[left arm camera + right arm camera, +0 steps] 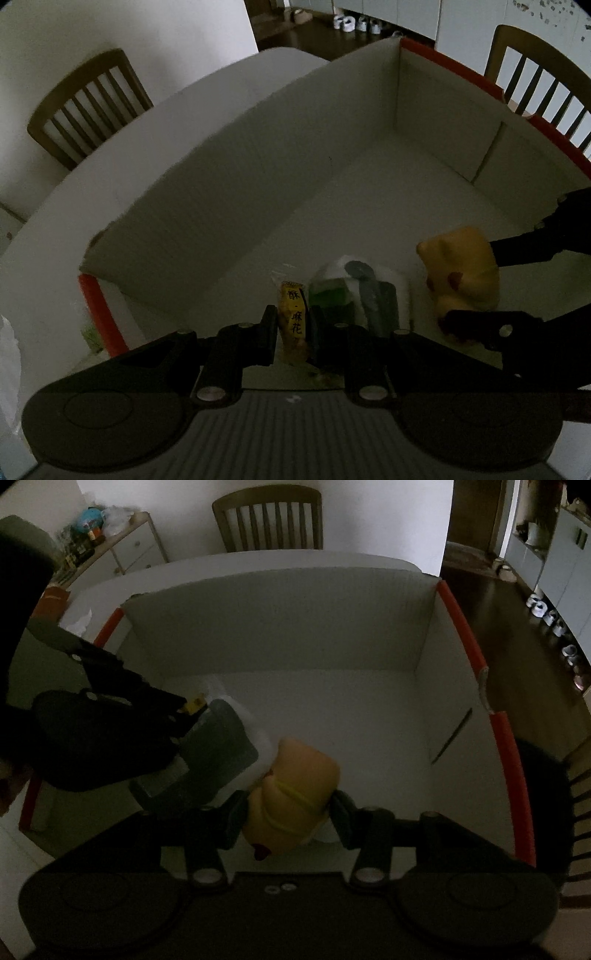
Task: Organize objects
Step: 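Open both tools to drop the packet and plush toy in the shoebox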
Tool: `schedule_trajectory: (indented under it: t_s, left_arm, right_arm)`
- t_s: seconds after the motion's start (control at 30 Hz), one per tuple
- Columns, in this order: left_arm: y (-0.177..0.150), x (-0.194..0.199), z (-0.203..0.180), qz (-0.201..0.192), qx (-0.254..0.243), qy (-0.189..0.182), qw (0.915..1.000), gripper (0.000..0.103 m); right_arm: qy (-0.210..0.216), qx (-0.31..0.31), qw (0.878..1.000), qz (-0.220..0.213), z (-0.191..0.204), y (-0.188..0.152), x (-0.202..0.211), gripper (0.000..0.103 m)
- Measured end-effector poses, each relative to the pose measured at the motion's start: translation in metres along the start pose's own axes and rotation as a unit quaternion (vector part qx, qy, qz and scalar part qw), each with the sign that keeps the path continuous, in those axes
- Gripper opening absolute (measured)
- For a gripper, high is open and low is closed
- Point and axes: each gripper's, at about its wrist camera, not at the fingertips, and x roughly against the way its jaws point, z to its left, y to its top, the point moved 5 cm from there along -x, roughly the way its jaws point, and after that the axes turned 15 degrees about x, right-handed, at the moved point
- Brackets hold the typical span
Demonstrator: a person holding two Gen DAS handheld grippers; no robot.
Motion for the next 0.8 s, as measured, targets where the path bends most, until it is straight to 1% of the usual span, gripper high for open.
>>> schedule_trajectory:
  t_s: [0.03, 0.17, 0.3, 0.4, 0.5, 0.63, 0.73, 0.8]
  left_arm:
    - [-0.001, -0.001, -0.001, 0.003, 0.001, -0.001, 1.0, 0.017]
    - [0.002, -0.003, 0.0, 0.01, 0.007, 0.0, 0.9999, 0.017]
    - [0.001, -0.001, 0.002, 0.008, 0.015, -0.001, 0.9998, 0.017]
    - [-0.002, 0.002, 0.003, 0.004, 0.015, 0.002, 0.9999, 0.02]
    - [0.0, 0.004, 0.006, 0.001, 0.014, 0.001, 0.9999, 0.021]
    - [-0.002, 0.013, 0.006, -0.01, 0.018, -0.005, 0.9998, 0.021]
    - [-0.004, 0.026, 0.006, -0.026, 0.024, -0.022, 0.9991, 0.021]
    - [-0.004, 0.035, 0.006, -0.035, 0.027, -0.026, 0.9987, 0.021]
  right_arm:
    - [0.005, 0.008, 1.0, 0.003, 0.0, 0.0, 0.0, 0.049]
    - [0.001, 0.007, 1.0, 0.0, 0.0, -0.001, 0.001, 0.05]
    - [0.004, -0.006, 1.0, -0.002, -0.003, -0.002, 0.001, 0.052]
    - [0.002, -0.008, 1.0, -0.005, -0.003, -0.004, 0.003, 0.052]
    - [0.002, -0.008, 1.0, -0.011, -0.003, -0.005, 0.009, 0.055]
    - [0.002, -0.008, 1.0, -0.024, -0.006, -0.005, 0.02, 0.058]
    - [0.0, -0.012, 0.999, -0.035, -0.008, -0.005, 0.03, 0.058]
    - [-0.001, -0.015, 0.999, -0.043, -0.008, -0.004, 0.036, 0.058]
